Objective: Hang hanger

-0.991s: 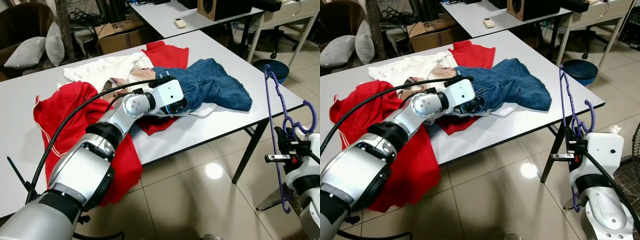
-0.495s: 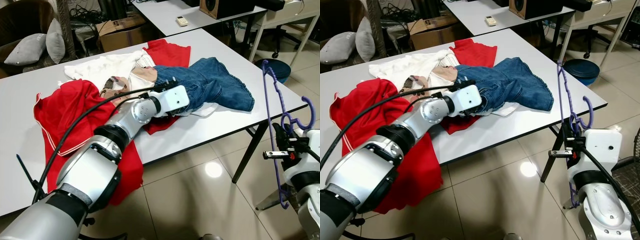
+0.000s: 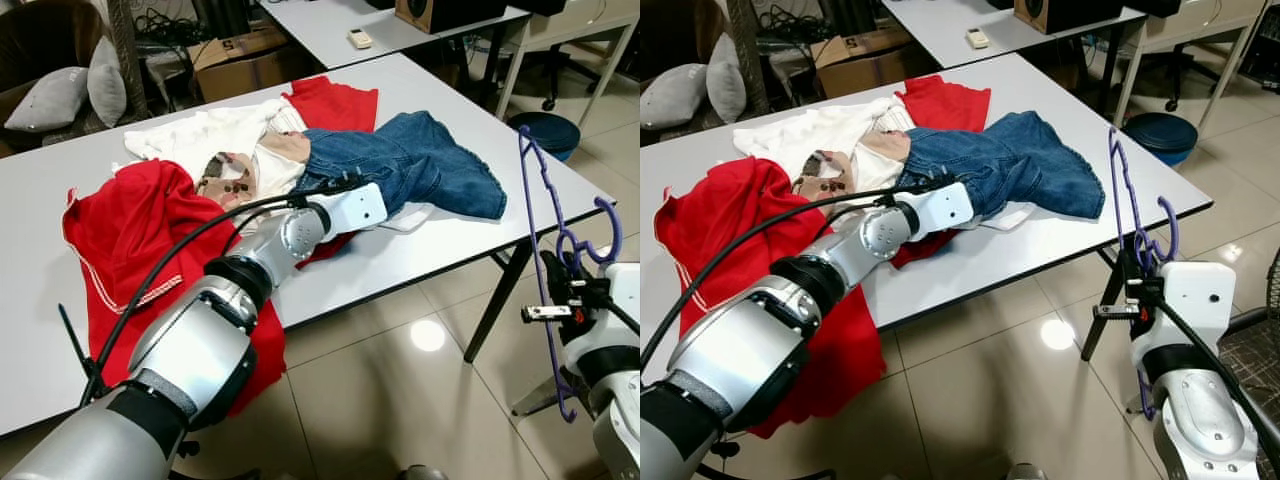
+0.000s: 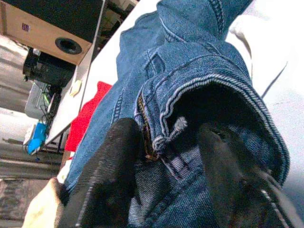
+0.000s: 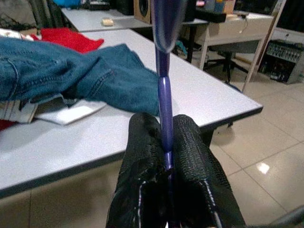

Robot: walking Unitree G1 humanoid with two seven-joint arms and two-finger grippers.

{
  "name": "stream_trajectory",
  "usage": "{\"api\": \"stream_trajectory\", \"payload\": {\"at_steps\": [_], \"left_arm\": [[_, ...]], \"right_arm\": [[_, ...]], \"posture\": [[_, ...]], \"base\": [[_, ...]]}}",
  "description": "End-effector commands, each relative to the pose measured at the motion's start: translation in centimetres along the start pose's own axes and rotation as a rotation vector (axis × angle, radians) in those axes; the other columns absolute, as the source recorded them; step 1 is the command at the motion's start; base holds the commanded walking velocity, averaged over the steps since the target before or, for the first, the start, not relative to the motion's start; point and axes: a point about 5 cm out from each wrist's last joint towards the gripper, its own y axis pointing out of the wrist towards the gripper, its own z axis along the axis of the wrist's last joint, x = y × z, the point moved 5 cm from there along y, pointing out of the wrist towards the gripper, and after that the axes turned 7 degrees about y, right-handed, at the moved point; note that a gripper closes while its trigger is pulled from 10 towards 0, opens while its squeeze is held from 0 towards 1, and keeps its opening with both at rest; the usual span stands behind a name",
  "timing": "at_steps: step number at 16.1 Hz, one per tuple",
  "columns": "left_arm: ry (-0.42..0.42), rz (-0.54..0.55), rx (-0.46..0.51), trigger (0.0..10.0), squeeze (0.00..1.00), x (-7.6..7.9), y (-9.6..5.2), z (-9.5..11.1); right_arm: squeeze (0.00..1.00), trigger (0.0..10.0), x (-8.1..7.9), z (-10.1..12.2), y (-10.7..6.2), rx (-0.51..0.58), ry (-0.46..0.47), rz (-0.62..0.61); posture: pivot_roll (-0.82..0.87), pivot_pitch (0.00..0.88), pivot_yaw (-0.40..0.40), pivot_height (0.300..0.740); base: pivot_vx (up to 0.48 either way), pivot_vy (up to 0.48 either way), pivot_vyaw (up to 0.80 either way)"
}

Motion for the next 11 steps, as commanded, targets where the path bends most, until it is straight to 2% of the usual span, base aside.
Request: {"api": "stream_trajectory", "payload": {"at_steps": [1,4,11], "left_arm": [[0.027,0.01,-0.021,0.0,0.0,-0.7,0.1,-0.1],[0.06,0.005,-0.048,0.0,0.0,-0.2,0.2,-0.2],[0.078,0.045,-0.044,0.0,0.0,-1.4,0.3,0.1]], "right_arm": [[0.0,10.0,-0.4,0.2,-0.1,0.003,0.003,0.011],[0.0,10.0,-0.7,0.2,-0.3,0.001,0.003,0.015],[0.0,10.0,-0.9,0.2,-0.4,0.002,0.01,0.013]], "posture": [[-0.21,0.059,0.151,0.74],[-0.21,0.07,0.159,0.74],[-0.2,0.072,0.164,0.74]], "base": [[0.0,0.0,0.0],[0.0,0.0,0.0],[0.0,0.0,0.0]]}}
